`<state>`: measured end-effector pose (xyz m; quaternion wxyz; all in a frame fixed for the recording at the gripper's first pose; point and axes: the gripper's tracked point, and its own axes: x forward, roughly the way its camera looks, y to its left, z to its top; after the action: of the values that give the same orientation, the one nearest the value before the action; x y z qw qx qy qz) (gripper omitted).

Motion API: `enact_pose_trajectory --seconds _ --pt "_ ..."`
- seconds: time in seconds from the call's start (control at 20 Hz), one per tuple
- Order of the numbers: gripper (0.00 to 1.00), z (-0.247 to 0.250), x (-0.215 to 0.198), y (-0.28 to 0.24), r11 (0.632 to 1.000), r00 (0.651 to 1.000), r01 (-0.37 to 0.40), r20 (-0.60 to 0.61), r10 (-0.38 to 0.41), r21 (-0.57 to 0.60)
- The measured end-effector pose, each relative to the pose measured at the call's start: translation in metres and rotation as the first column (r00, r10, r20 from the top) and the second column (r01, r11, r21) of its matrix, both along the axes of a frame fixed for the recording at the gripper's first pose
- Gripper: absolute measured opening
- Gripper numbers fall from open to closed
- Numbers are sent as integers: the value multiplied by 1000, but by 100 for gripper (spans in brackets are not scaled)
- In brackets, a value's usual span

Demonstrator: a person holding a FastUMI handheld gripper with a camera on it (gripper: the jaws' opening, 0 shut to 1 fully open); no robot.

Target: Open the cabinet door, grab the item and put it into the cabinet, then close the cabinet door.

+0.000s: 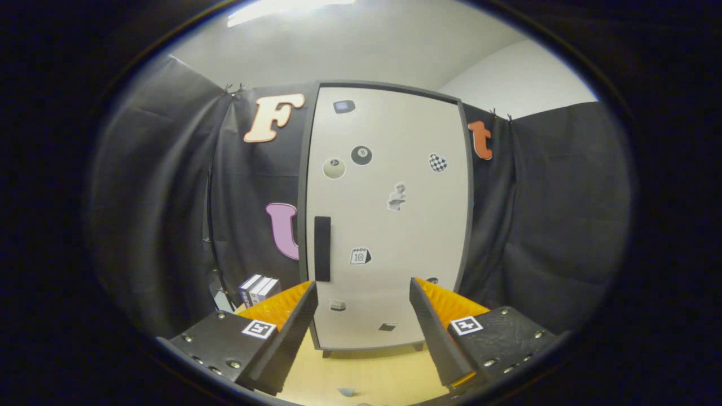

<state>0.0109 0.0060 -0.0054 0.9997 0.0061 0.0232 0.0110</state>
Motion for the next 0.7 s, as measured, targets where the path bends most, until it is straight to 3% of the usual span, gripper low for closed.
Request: enact_pose_trajectory --seconds 0.25,0.7 --pt "97 -4 14 13 999 999 -35 -11 35 11" --pt "97 -13 99 57 996 997 -76 -17 77 38"
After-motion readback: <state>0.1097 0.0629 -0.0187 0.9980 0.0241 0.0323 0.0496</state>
